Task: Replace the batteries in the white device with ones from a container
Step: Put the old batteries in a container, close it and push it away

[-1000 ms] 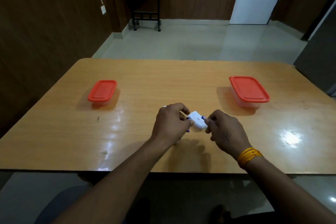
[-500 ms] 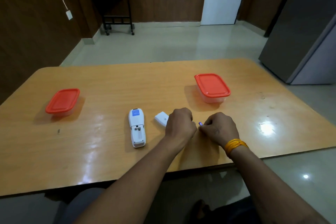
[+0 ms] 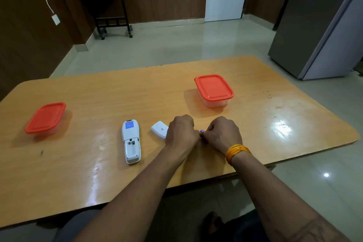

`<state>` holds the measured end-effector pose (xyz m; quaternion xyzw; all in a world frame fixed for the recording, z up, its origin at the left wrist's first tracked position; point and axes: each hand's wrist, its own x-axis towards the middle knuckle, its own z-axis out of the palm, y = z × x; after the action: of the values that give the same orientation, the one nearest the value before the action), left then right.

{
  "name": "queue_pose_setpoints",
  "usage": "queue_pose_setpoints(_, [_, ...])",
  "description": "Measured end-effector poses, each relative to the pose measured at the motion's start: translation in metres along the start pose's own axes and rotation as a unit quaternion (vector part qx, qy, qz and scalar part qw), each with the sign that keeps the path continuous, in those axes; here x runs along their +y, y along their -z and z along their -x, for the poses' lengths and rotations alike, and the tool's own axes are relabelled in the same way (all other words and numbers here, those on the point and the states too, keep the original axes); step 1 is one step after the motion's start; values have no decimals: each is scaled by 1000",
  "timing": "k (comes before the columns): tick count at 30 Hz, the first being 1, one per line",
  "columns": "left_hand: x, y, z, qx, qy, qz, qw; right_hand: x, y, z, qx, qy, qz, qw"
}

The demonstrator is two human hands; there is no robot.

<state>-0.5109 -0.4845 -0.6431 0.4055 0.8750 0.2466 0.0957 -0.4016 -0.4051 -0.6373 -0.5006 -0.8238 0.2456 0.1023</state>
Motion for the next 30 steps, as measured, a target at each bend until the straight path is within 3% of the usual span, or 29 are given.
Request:
queue_pose_setpoints(6, [-3,6,-3,28,-16,15,999,4,6,-2,24,-17,-30,999])
queue_pose_setpoints(13, [0,16,-20,69,-62,55,994,-2,11,-16,170,50,-94,980])
queue_pose_setpoints(17, [0,19,-29,76,-53,88,992,-9,13,-37,237,124,53,962])
queue_pose_setpoints(20, [3,17,-33,70,-47,93,992,-12,13,-55,232,155,142,950])
queue_pose_setpoints(26, [6,15,-43,56,-33,119,991,-10,2,-75,219,162,208,939])
queue_pose_setpoints(30, [3,20,-48,41,-18,154,987,-2,9,-79,234,190,193,934])
